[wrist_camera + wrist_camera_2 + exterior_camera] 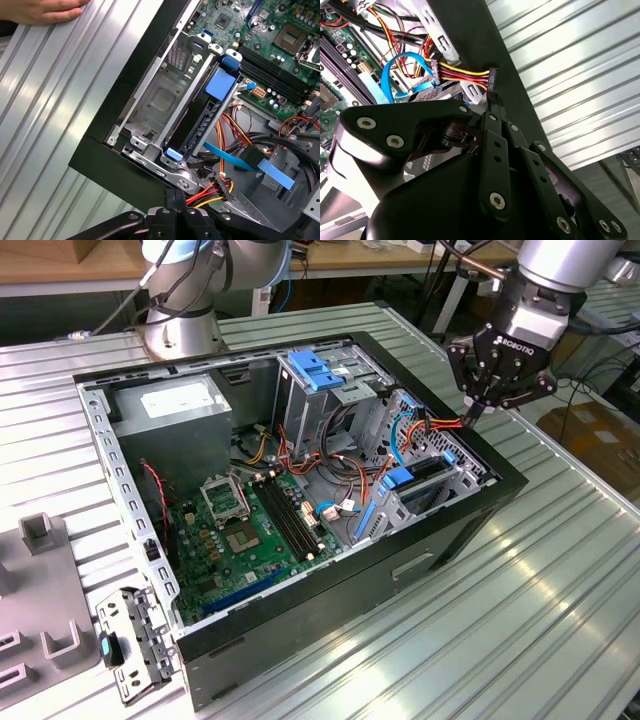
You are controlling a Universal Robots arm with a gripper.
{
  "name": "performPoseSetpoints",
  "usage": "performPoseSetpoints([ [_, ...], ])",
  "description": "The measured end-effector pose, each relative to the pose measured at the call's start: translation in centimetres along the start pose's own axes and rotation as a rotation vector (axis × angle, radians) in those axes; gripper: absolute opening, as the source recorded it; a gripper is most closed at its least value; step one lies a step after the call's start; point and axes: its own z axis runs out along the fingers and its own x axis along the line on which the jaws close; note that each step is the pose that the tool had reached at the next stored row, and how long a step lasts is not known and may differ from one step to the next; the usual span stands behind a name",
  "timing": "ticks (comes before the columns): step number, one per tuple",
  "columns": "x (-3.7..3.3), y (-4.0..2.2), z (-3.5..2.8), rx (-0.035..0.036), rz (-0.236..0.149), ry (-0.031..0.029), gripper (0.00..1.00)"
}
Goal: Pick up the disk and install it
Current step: 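Insert the first disk wire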
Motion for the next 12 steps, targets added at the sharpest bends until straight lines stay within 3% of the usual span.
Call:
performPoseSetpoints([
  [5, 0.0, -0.03, 0.0, 0.0047, -0.083, 0.0005, 0.11],
  [8, 0.05, -0.12, 0.01, 0.0101, -0.177, 0.001, 0.11],
  [12, 0.08, -0.48, 0.01, 0.0117, -0.206, 0.0013, 0.11],
])
